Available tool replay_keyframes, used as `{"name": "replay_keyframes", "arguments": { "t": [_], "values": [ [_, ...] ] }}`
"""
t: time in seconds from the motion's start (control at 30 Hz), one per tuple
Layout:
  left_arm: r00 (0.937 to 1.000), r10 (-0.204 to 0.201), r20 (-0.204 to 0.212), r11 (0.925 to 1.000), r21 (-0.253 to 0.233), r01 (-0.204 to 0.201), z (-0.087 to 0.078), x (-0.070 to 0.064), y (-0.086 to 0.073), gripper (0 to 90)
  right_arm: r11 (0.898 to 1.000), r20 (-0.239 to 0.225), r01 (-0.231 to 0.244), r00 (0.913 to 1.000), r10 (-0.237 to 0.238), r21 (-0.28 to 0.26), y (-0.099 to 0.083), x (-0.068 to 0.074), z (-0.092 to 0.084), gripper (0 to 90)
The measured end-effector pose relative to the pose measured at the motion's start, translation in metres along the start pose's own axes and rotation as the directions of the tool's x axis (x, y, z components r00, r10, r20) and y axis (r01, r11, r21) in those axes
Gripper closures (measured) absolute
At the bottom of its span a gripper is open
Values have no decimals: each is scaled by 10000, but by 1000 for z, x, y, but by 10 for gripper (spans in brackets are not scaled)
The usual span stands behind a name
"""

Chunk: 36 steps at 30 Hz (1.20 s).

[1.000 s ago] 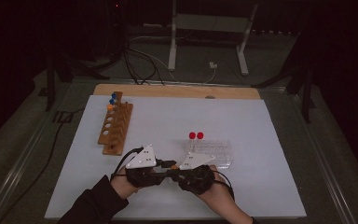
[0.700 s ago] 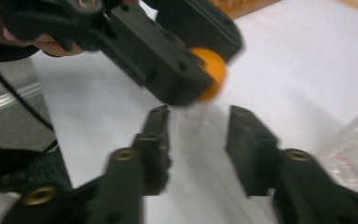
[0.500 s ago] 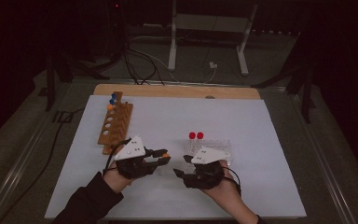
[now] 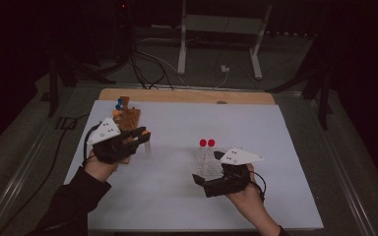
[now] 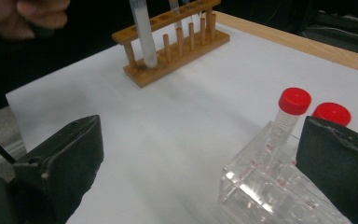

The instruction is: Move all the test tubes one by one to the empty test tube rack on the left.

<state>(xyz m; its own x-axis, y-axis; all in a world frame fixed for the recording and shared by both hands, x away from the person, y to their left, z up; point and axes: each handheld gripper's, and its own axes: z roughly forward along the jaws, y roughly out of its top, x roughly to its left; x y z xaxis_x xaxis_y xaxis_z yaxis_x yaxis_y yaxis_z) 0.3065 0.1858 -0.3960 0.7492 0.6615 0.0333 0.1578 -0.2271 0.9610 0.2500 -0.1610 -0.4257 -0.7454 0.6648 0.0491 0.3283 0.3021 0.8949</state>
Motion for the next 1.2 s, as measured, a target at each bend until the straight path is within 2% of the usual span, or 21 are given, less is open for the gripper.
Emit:
{"name": "replay_keyframes", "arguments": {
  "t": [0.2, 0.4, 0.57, 0.6, 0.7, 0.77, 0.83, 0.9, 0.93, 0.97, 1.0, 1.07, 1.1, 1.17, 1.2],
  "values": [
    [9960, -237, -862, 9996, -147, 225, -11, 26, 6, 718, 9998, 44, 66, 10000, -65, -183, 1, -1, -5, 0],
    [9848, -412, -1685, 9990, -250, 376, -20, 50, 12, 718, 9999, 108, 39, 9999, -37, -162, 1, -4, -6, 0],
    [9662, -605, -2508, 9979, -373, 528, -24, 67, 10, 718, 9998, 146, 40, 9999, -37, -172, 1, -4, -6, 0],
    [9640, -744, -2553, 9970, -412, 660, -24, 70, 9, 718, 9998, 141, 43, 9999, -40, -179, 1, -5, -6, 0],
    [9515, -849, -2957, 9962, -431, 755, -22, 78, 5, 718, 9998, 127, 36, 9999, -34, -187, 1, -5, -6, 0],
    [9357, -802, -3436, 9967, -419, 701, -19, 82, 2, 718, 9998, 36, 16, 10000, -15, -218, 1, -5, -6, 0],
    [9275, -1082, -3579, 9938, -612, 923, -17, 88, -3, 718, 9998, -21, 59, 10000, -59, -213, 0, -4, -5, 0],
    [9121, -1170, -3928, 9928, -700, 972, -14, 92, -8, 718, 9998, -57, 142, 9999, -143, -159, 0, -3, -5, 0],
    [9118, -1466, -3836, 9886, -887, 1217, -13, 96, -10, 718, 9997, -19, 166, 9999, -166, -151, 0, -3, -4, 0],
    [9073, -1619, -3881, 9862, -960, 1349, -12, 99, -12, 718, 9997, -53, 180, 9998, -181, -132, 0, -3, -4, 0],
    [9020, -1582, -4017, 9869, -922, 1321, -11, 100, -15, 718, 9997, -54, 194, 9998, -195, -142, 0, -3, -5, 0],
    [9006, -1823, -3946, 9828, -1016, 1544, -9, 104, -19, 717, 9996, -15, 198, 9998, -199, -177, 0, -3, -5, 0],
    [8938, -1740, -4133, 9844, -959, 1473, -8, 104, -21, 717, 9997, 8, 168, 9999, -168, -196, 0, -4, -6, 0],
    [8913, -1871, -4131, 9823, -900, 1645, -5, 106, -25, 717, 9997, -5, 162, 9999, -162, -203, -1, -4, -6, 0],
    [8872, -1811, -4243, 9835, -779, 1635, -3, 105, -28, 717, 9997, -22, 152, 9999, -153, -188, -1, -4, -6, 0]
  ]
}}
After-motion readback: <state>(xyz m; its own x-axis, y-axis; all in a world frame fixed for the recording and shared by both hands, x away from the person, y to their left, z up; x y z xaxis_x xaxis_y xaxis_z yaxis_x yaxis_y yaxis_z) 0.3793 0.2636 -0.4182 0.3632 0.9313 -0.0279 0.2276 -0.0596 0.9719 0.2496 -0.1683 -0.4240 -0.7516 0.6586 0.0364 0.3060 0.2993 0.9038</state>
